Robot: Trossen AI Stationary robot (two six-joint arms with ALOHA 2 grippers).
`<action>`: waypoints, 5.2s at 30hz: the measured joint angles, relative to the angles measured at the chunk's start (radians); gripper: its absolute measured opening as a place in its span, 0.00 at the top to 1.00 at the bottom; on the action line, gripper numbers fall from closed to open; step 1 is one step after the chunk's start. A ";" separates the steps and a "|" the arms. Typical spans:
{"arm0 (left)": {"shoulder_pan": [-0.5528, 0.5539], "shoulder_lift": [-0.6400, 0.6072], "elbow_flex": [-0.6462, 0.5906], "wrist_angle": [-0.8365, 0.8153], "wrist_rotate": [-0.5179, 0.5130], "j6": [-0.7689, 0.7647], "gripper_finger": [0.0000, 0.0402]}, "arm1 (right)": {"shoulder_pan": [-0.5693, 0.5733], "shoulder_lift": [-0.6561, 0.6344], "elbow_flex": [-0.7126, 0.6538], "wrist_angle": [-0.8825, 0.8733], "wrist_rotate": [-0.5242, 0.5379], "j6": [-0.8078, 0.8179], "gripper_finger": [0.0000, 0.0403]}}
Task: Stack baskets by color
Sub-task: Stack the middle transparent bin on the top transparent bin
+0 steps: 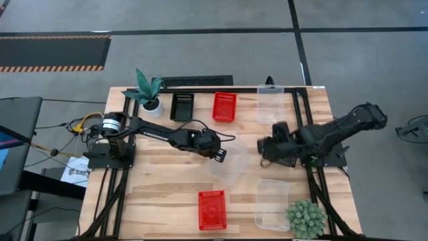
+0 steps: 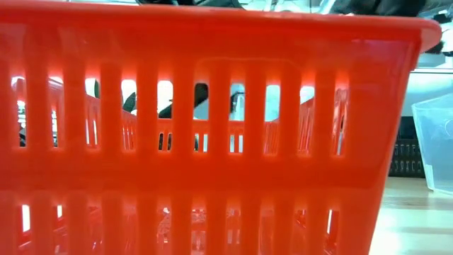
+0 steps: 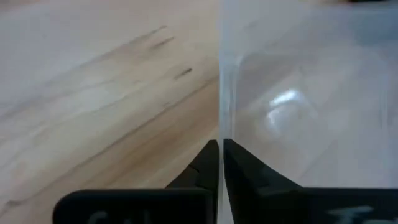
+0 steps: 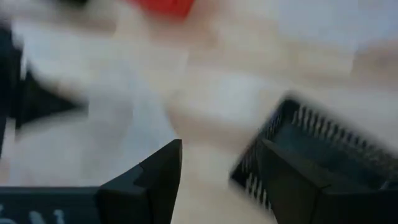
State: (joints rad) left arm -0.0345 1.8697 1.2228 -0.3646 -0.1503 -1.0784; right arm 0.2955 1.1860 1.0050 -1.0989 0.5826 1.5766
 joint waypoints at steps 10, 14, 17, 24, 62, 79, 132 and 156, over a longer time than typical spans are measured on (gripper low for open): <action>0.048 -0.059 -0.002 0.032 -0.040 -0.007 1.00 | -0.577 -0.029 0.001 0.139 -0.061 -0.588 0.51; 0.052 -0.097 -0.001 0.041 -0.038 -0.026 1.00 | -0.785 0.022 0.001 0.218 -0.125 -0.778 0.56; 0.053 -0.147 -0.001 0.031 -0.038 -0.033 1.00 | -0.909 0.088 0.001 0.260 -0.218 -0.863 0.61; 0.055 -0.336 0.000 -0.050 -0.084 -0.039 1.00 | -0.993 0.262 0.001 0.340 -0.337 -0.878 0.77; 0.036 -0.812 0.000 -0.366 -0.435 -0.004 1.00 | -0.756 0.638 0.589 -0.061 -0.234 -0.967 0.99; 0.036 -0.812 0.000 -0.364 -0.458 -0.014 1.00 | -1.170 0.617 0.539 -0.168 -0.197 -1.078 0.99; 0.087 -0.720 0.000 -0.289 -0.428 -0.023 1.00 | -1.152 0.541 0.565 0.330 -0.695 -1.146 0.98; 0.396 -0.027 0.295 0.107 -0.098 0.314 1.00 | -0.948 -0.093 0.578 -0.159 -0.318 -1.109 0.97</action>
State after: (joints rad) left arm 0.3610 1.8427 1.5180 -0.2579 -0.2480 -0.7639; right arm -0.6523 1.0930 1.5826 -1.2580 0.2647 0.4672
